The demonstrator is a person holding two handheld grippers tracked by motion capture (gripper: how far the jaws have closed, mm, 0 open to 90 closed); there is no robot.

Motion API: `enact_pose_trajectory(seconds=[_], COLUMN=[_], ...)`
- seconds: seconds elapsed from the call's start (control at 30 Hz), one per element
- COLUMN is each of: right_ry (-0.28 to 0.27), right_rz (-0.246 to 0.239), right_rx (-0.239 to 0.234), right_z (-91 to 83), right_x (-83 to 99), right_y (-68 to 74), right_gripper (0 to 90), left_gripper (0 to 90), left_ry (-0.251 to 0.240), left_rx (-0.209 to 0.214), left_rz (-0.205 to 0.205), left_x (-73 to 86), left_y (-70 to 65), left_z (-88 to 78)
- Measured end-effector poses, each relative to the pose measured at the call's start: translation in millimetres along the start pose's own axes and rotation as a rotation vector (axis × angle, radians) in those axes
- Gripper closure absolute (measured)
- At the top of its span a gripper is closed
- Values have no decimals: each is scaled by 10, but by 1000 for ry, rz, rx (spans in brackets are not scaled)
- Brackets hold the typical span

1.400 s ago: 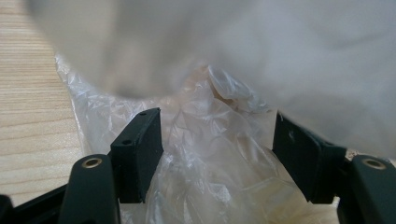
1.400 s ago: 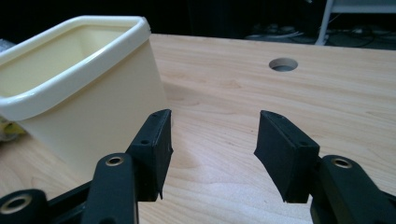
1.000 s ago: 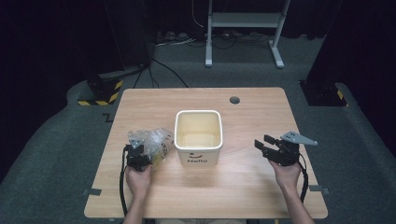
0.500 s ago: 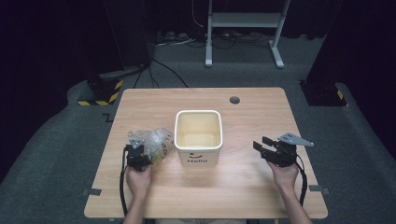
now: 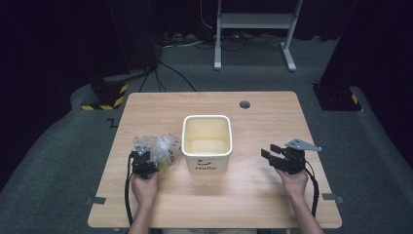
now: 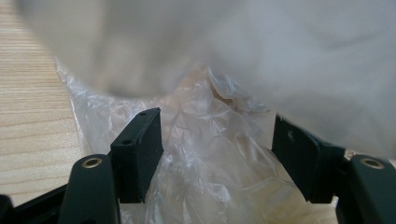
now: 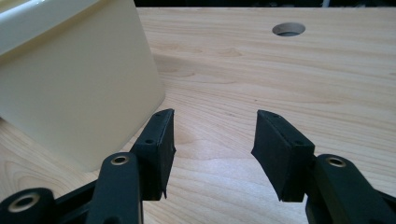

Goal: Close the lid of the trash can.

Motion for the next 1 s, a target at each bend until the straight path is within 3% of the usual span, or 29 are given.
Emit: enact_pose_trajectory(seconds=[0.43,1.0], right_ry=[40,96], right_rz=[15,1], right_rx=[7,74], right_z=[100,261], right_x=[22,57], right_y=[-42,-157], right_gripper=[481,483], left_gripper=[335,336], left_ry=[1,-1], left_rx=[3,5], left_rz=[4,0], left_x=[-4,-9], left_y=[3,-7], left_z=[3,10])
Point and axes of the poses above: each handheld gripper's, and its own axes: z roughly forward along the jaws, x roughly out of its underside, y roughly to its left, the point moved 2 cm from there along z, roughly forward along the jaws, and after that the axes turned 10 degrees about y, right-handed, at the moved point
